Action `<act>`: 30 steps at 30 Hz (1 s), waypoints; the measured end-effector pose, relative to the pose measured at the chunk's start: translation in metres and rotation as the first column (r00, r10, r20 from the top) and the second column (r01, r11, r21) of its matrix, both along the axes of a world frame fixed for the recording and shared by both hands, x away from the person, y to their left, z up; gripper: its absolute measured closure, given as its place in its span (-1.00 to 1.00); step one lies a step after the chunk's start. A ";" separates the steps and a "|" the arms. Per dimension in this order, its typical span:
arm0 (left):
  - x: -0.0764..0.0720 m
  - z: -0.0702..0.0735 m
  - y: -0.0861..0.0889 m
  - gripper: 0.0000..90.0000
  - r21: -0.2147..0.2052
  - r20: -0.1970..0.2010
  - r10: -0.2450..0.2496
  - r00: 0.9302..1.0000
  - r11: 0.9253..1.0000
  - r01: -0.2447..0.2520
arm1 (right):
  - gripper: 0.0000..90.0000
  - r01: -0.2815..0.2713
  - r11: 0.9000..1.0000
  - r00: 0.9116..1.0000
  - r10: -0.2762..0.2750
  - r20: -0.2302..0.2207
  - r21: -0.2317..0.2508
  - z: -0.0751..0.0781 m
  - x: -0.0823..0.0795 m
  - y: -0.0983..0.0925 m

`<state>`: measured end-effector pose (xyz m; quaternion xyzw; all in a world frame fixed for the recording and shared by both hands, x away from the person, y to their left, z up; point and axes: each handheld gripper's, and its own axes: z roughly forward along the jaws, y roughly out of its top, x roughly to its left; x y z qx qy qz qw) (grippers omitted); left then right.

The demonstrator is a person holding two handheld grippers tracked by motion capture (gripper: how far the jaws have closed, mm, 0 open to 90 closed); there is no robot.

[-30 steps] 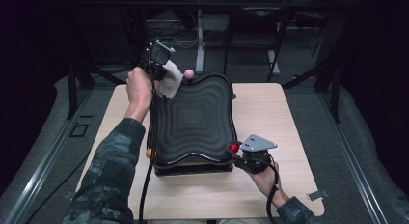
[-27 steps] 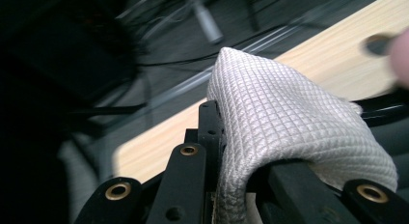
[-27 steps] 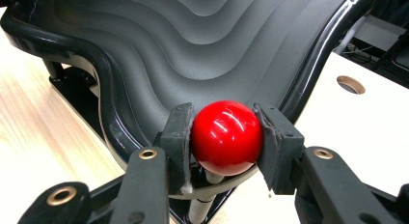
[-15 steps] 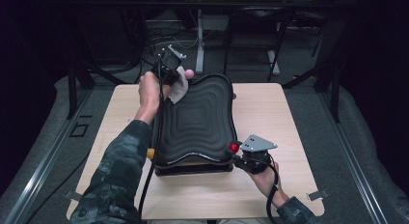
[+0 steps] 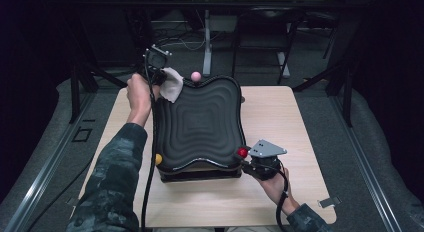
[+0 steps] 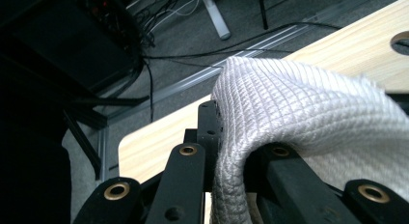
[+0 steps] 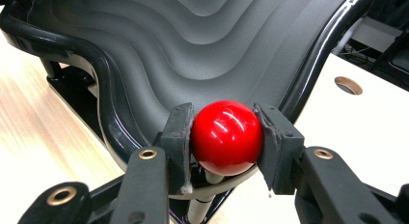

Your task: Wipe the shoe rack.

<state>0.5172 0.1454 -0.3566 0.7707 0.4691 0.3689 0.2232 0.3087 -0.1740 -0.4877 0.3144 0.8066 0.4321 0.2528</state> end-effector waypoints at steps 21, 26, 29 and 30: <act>-0.055 -0.021 0.028 0.89 -0.050 -0.058 -0.056 0.997 0.997 0.053 | 0.33 0.008 1.000 1.000 -0.008 0.009 -0.008 0.000 -0.001 0.001; -0.074 -0.032 0.034 0.89 -0.073 -0.075 -0.082 0.994 0.994 0.077 | 0.33 0.007 1.000 1.000 -0.007 0.011 -0.010 0.000 -0.001 0.001; -0.086 -0.040 0.035 0.88 -0.072 -0.083 -0.099 0.992 0.993 0.093 | 0.33 0.014 1.000 1.000 -0.014 0.016 -0.013 0.000 -0.001 0.001; -0.089 -0.041 0.036 0.88 -0.074 -0.086 -0.103 0.991 0.993 0.097 | 0.33 0.014 1.000 1.000 -0.014 0.017 -0.013 0.000 -0.001 0.001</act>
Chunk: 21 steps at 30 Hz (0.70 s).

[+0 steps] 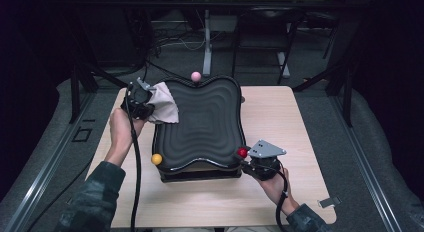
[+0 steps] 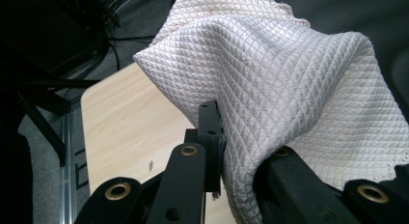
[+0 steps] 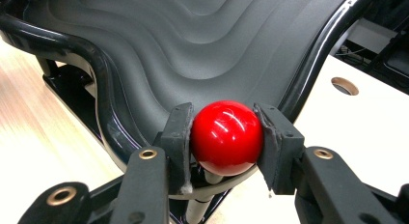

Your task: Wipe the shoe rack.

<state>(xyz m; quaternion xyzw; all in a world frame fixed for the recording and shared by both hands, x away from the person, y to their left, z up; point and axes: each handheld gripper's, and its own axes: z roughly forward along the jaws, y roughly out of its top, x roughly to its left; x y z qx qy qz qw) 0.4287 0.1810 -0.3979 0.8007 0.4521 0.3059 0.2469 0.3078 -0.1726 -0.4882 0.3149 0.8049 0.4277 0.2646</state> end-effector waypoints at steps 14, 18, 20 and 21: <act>-0.039 -0.038 0.016 0.87 -0.096 -0.058 -0.003 0.998 0.995 -0.003 | 0.33 0.004 1.000 1.000 -0.004 0.003 -0.002 0.000 0.000 0.001; -0.045 -0.044 0.022 0.87 -0.127 -0.083 -0.005 0.997 0.992 -0.006 | 0.33 0.006 1.000 1.000 -0.005 0.007 -0.005 0.000 -0.001 0.001; -0.048 -0.042 0.023 0.87 -0.149 -0.077 -0.003 0.997 0.989 -0.009 | 0.33 0.005 1.000 1.000 -0.005 0.006 -0.003 -0.001 -0.001 0.001; -0.049 -0.042 0.023 0.87 -0.148 -0.079 -0.009 0.997 0.989 -0.003 | 0.33 0.006 1.000 1.000 -0.006 0.006 -0.003 0.000 -0.001 0.001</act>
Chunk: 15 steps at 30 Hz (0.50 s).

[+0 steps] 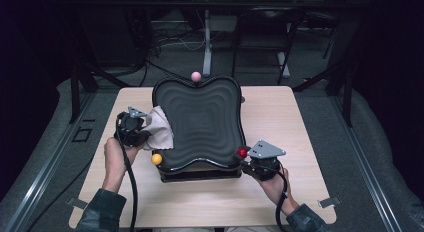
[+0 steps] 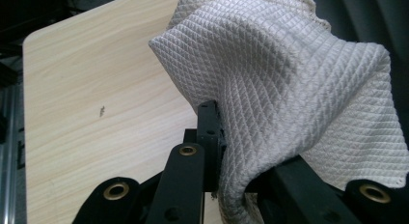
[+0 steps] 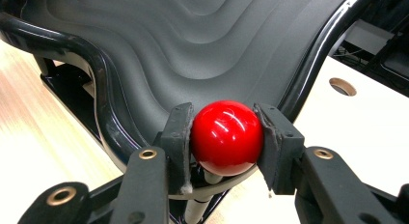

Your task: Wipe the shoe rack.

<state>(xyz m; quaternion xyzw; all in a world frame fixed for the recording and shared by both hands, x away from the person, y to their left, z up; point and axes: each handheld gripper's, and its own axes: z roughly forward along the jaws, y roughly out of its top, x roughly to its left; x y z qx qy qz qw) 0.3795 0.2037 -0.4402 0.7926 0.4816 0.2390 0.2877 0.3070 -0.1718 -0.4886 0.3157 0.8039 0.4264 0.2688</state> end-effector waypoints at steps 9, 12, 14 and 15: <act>-0.018 -0.006 0.000 0.87 0.018 -0.021 -0.010 1.000 1.000 0.010 | 0.33 -0.014 1.000 1.000 0.014 -0.005 0.000 0.000 0.000 -0.001; -0.024 -0.010 0.000 0.87 0.020 -0.020 -0.005 1.000 1.000 0.006 | 0.33 -0.011 1.000 1.000 0.011 -0.003 0.000 0.000 0.000 0.000; -0.026 -0.012 0.000 0.87 0.019 -0.016 -0.002 1.000 1.000 0.002 | 0.33 -0.011 1.000 1.000 0.011 -0.003 0.000 0.000 0.000 0.000; -0.027 -0.012 0.000 0.87 0.018 -0.019 -0.003 1.000 1.000 0.004 | 0.33 -0.011 1.000 1.000 0.011 -0.003 0.000 0.000 0.000 0.000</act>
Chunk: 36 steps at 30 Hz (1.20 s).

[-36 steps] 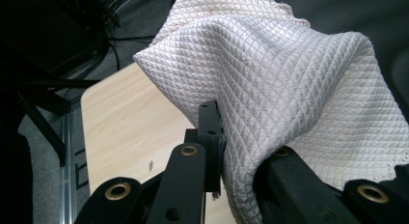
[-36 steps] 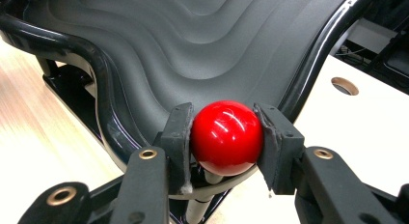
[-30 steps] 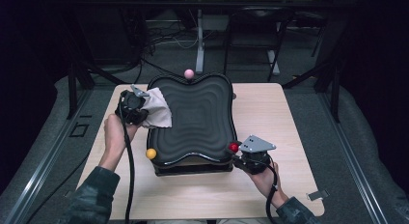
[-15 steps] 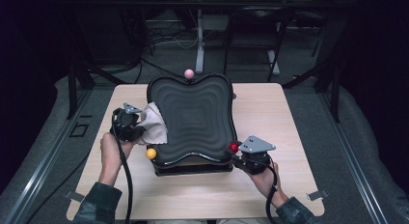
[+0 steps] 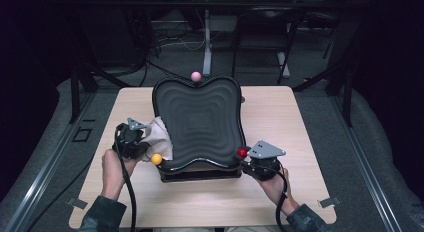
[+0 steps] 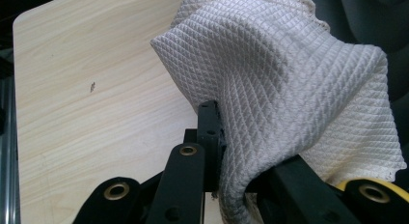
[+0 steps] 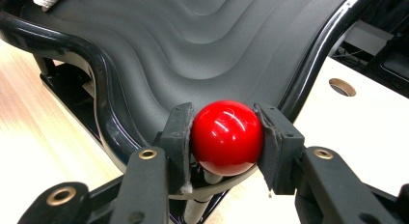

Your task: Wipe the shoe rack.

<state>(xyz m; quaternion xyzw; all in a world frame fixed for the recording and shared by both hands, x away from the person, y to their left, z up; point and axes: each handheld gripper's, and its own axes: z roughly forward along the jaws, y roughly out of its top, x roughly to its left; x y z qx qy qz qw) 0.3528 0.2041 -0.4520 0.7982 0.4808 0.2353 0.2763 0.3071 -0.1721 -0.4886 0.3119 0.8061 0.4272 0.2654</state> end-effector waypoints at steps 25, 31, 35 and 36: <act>0.044 0.014 -0.002 0.87 -0.045 0.053 0.034 0.998 0.998 -0.032 | 0.33 0.002 1.000 1.000 -0.002 0.005 -0.002 0.000 0.000 0.000; 0.069 0.033 -0.006 0.87 0.004 0.070 0.050 0.996 0.999 -0.051 | 0.33 0.000 1.000 1.000 0.000 0.005 -0.004 0.000 0.000 0.000; 0.087 0.046 -0.008 0.87 0.041 0.083 0.065 0.994 0.997 -0.069 | 0.33 0.002 1.000 1.000 -0.002 0.006 -0.002 0.000 0.000 0.000; 0.093 0.051 -0.009 0.87 0.047 0.091 0.070 0.993 0.996 -0.074 | 0.33 0.002 1.000 1.000 -0.002 0.006 -0.003 0.000 0.000 0.000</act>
